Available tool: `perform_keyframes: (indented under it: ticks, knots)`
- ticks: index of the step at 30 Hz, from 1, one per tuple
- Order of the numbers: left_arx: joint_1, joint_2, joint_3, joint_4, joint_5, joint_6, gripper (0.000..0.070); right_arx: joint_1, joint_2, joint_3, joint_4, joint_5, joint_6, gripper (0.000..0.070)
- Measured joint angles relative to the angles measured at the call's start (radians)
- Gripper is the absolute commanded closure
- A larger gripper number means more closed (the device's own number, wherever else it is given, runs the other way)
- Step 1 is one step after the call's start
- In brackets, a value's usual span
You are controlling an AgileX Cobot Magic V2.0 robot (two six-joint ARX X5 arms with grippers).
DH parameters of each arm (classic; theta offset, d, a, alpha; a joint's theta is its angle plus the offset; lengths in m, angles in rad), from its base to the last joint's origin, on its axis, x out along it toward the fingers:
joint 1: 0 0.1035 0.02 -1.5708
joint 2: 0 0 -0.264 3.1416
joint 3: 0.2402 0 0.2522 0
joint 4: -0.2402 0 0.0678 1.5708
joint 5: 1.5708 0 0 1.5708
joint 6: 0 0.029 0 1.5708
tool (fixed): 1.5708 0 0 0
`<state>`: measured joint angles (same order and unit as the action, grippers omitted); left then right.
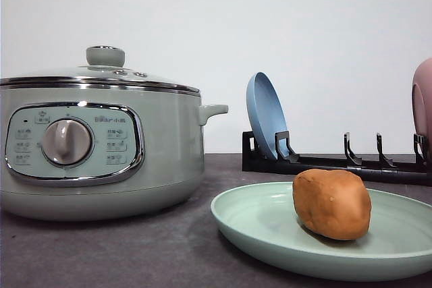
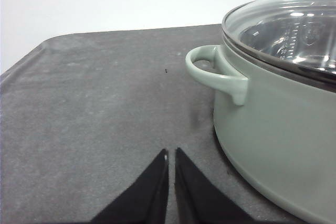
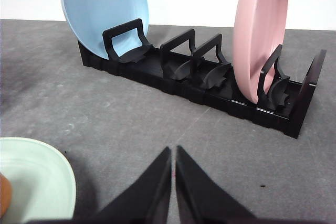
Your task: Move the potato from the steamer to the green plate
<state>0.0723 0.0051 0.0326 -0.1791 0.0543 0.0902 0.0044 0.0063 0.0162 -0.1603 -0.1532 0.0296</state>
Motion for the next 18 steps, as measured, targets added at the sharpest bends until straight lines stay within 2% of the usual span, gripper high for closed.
perform_keyframes:
  ticks: [18]
  knots:
    - [0.000,0.000,0.000,0.000,0.000,0.000,0.0685,0.000,0.000,0.000,0.000,0.000,0.000,0.0700]
